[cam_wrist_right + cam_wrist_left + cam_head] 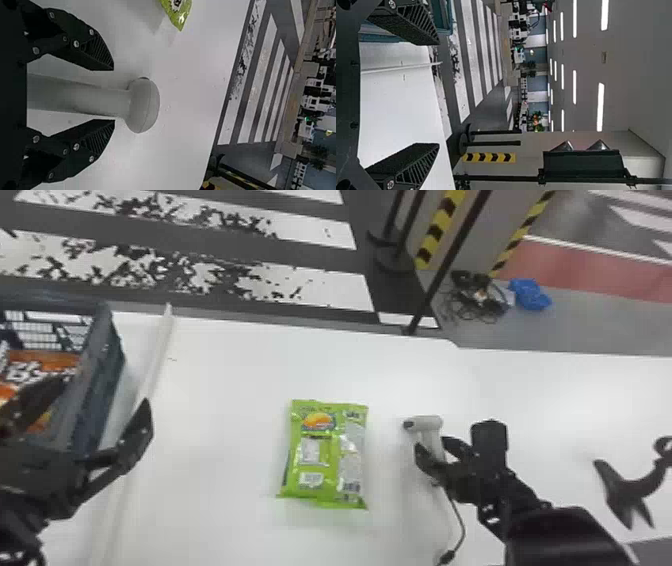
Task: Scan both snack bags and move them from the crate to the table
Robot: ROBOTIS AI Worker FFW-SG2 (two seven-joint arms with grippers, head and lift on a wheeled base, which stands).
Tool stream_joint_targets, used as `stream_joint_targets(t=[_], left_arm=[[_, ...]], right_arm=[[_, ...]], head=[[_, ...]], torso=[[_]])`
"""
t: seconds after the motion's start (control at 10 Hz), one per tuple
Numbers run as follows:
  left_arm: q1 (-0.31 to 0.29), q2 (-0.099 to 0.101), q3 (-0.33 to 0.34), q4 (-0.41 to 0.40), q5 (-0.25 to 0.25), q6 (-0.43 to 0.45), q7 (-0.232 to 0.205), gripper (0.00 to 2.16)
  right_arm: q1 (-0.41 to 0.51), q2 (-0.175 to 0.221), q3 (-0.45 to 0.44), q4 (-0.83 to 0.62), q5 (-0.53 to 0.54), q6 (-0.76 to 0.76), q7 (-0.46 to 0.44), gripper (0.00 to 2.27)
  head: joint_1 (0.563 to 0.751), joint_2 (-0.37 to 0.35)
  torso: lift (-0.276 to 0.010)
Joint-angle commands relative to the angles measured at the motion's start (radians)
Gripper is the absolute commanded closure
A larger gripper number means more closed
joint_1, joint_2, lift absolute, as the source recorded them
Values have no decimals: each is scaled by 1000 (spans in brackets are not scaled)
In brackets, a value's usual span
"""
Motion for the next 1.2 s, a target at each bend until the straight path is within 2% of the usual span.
stream_joint_targets(t=[0.0,0.2,0.4,0.6,0.8,0.9,1.1], left_arm=[[0,-1,0,-2,0,0,0,83],[3,-2,-2,-2,0,0,0,83],[6,-2,0,-4,0,0,0,83],[6,-4,3,-1,0,0,0,83],[8,-15,8,1,-2,-3,2,83],[28,-35,26,1,-3,-37,2,83],[32,-39,32,-1,-6,-43,2,83]], right_arm=[[-5,-1,0,0,-1,28,0,2169],[3,1,-6,-20,-20,21,0,2253],[65,15,-40,-132,-51,46,-1,2253],[181,59,-71,-333,-60,135,0,2253],[254,91,-58,-475,-63,245,6,2253],[268,93,-37,-532,-77,334,17,2253],[319,102,-15,-617,-77,451,37,2253]], head=[[695,-284],[695,-289],[695,-287],[695,-287],[695,-274],[695,-259],[695,-204]], torso=[[-88],[-88],[-88],[-88],[-88],[-88],[-88]])
